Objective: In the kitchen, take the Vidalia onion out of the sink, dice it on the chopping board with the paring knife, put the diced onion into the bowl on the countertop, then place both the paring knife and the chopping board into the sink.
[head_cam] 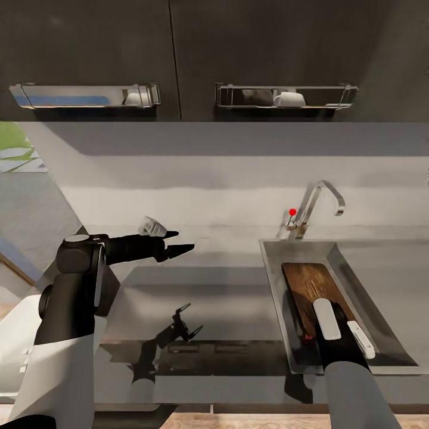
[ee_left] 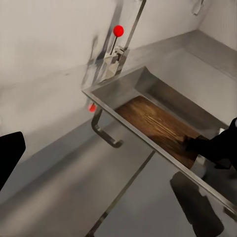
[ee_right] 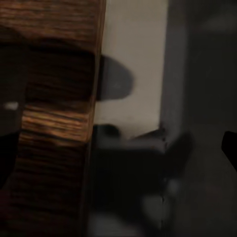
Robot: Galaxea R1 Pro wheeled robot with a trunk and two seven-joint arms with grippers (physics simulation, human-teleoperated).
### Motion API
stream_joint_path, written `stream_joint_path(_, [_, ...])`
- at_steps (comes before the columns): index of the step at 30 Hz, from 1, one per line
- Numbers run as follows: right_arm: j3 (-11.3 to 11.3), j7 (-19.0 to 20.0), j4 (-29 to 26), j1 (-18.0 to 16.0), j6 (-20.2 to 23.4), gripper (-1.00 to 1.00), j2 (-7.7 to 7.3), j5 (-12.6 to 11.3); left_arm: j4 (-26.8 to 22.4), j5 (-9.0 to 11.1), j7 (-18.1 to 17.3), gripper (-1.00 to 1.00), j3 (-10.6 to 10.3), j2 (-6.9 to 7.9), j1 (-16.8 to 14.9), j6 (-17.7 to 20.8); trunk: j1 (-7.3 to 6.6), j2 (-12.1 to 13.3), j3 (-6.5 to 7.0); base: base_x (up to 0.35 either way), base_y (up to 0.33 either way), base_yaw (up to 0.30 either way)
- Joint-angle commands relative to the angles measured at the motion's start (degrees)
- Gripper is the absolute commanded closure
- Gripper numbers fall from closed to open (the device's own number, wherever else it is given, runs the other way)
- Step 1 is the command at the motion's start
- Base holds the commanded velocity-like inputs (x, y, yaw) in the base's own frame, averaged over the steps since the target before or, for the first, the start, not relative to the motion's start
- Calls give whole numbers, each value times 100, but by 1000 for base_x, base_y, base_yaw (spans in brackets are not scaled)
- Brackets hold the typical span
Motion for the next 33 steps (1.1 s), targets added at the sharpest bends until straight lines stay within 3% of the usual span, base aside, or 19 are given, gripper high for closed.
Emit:
stream_joint_path(1, [-13,-19,-14,-5,58,-100,4,-2,-6,-58,-58,-100,11,-7,-7,55,4,-11,-1,0,0,0])
stream_joint_path(6, [-16,4,-43,-5,60,-100,4,-8,-6,-58,-58,-100,12,-7,-7,55,4,-11,43,0,0,0])
stream_joint_path(9, [-7,597,-228,-5,109,-100,4,-9,-6,-58,-58,-100,11,-7,-7,55,4,-11,61,0,0,0])
stream_joint_path(13, [-2,789,-475,-5,156,-100,4,-9,-6,-58,-58,-100,11,-7,-7,55,4,-11,68,0,0,0])
stream_joint_path(19, [38,875,-818,-5,459,-100,4,-9,-6,-58,-61,-100,7,-14,-7,55,4,-11,69,0,0,0])
stream_joint_path(24, [380,885,-1319,-5,913,-100,4,-9,-6,-58,-60,-100,7,-15,-7,55,4,-11,70,0,0,0])
stream_joint_path(30, [502,886,-1511,-5,1050,-100,4,-9,-6,-58,-59,-100,9,-16,-7,55,4,-11,70,0,0,0])
stream_joint_path(33, [526,886,-1655,-5,1415,-100,4,-9,-6,-58,-59,-100,6,-16,-7,55,4,-11,70,0,0,0])
